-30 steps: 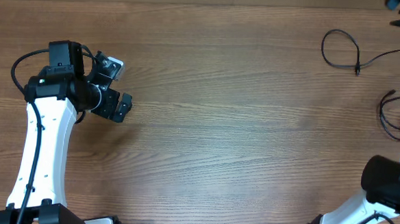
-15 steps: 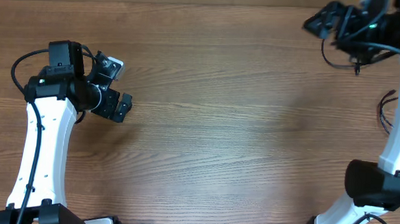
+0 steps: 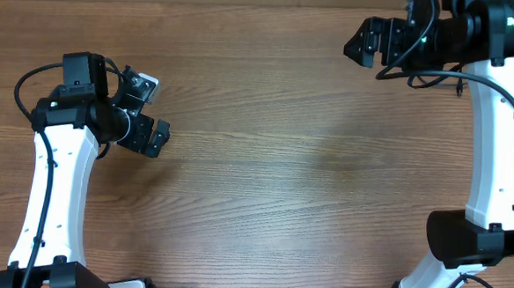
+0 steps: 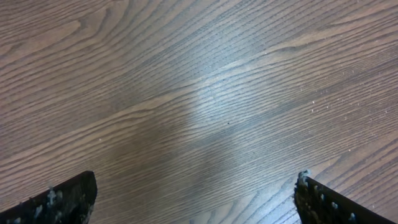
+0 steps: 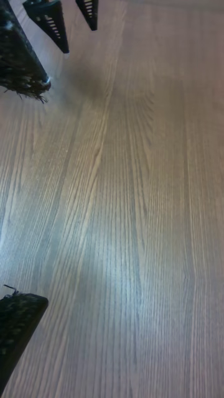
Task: Untangle cables
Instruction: 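Release the cable and raise the right gripper to the upper right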
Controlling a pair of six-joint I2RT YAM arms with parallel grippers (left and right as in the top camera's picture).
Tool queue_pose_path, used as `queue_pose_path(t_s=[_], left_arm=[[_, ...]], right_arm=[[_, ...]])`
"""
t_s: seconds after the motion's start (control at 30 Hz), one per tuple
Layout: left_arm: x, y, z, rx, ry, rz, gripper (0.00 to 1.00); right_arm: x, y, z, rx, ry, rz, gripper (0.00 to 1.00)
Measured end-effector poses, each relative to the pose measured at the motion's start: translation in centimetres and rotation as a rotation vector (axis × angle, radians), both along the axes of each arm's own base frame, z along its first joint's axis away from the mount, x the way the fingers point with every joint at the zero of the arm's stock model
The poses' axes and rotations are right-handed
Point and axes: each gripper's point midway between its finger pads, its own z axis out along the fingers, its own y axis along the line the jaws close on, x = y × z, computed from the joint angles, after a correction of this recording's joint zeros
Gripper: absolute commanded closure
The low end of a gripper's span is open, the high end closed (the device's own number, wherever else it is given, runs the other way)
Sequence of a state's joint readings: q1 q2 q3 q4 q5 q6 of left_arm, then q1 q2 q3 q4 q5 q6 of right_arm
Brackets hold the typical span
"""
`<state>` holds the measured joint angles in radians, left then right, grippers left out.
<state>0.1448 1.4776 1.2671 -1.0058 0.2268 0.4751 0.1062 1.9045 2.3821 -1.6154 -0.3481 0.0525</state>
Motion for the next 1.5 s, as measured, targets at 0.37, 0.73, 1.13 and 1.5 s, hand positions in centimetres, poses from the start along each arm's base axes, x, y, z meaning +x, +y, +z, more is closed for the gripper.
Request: queue_pose_path(t_s=[0.37,0.73,1.13,1.5], left_arm=[[0.0,0.0,0.0,0.000,0.000,0.000,0.00],[0.0,0.0,0.0,0.000,0.000,0.000,0.00],[0.0,0.0,0.0,0.000,0.000,0.000,0.00],[0.0,0.0,0.0,0.000,0.000,0.000,0.00]], right_arm=[[-1.9,3.3,-0.5,-0.016,0.038,0.089,0.00],[-2.6,8.2,-2.1,-0.026,0.066,0.211,0.00],[-1.4,8.9,-5.0,-0.043,0.129,0.216,0.00],[-1.3,8.9,-5.3,-0.045,0.138,0.215,0.00]])
